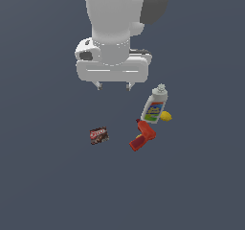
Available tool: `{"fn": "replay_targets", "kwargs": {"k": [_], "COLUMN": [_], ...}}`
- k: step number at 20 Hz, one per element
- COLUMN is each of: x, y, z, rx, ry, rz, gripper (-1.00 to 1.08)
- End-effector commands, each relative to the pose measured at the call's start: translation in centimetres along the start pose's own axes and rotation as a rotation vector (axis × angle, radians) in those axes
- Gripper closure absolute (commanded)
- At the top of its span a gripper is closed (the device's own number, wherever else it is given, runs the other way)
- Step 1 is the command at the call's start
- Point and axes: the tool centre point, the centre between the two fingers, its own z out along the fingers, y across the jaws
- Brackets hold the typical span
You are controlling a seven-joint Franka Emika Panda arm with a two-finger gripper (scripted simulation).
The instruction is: Pick up a designated object from a clutter of objects.
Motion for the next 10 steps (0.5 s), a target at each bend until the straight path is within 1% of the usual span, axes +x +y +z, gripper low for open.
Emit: {"fn": "replay_targets", "kwargs": {"k": [1,10], "x": [0.0,-0.27], "y": [0.0,0.54], "z": [0.0,-0.09], "rx": [0.0,-0.009], "ry": [0.0,-0.005], "rz": [0.0,-0.02], "gripper": [-1.0,-1.0]}}
